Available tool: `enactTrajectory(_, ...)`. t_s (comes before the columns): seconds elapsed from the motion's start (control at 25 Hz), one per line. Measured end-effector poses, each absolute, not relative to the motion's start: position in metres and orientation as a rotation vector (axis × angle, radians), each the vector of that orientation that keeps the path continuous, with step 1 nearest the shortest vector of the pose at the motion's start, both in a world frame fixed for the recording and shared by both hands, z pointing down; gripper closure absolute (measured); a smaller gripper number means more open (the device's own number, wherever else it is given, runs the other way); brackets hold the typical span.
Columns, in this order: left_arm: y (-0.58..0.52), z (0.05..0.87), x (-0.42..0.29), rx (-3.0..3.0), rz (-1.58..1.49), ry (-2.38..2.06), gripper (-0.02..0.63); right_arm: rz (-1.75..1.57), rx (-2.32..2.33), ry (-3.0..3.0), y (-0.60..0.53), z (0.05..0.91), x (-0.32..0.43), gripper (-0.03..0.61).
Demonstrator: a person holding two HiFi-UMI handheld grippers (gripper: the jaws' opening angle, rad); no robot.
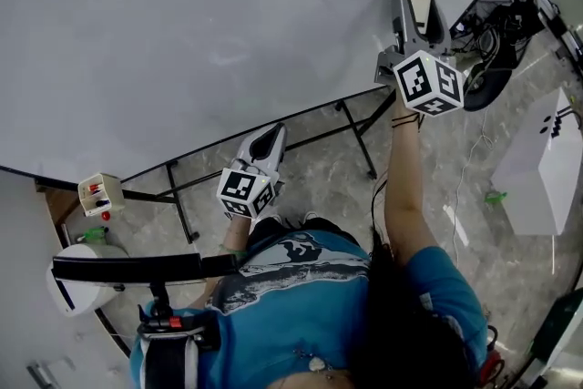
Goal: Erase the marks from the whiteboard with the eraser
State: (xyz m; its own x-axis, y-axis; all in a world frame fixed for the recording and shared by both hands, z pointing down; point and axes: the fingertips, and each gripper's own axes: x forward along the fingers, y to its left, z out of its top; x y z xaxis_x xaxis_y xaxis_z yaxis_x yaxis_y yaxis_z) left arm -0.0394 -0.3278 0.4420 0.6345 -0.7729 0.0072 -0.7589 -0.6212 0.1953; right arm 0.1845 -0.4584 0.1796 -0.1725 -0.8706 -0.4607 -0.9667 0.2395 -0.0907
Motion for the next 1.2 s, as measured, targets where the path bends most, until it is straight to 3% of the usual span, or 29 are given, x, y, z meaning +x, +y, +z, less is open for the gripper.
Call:
enactTrajectory(0.44, -0.332, 0.443, -0.041, 2.645, -0.067, -1.321, 0.609, 0.379, -1.637, 2.145, -0.453, 0.185, 0.163, 0.316)
enactTrajectory(1.2, -0.324, 0.45, -0.06, 2.612, -0.068, -1.387, 0.611, 0.797, -1.267, 2.755, -0.386, 0.293, -0.053, 0.316)
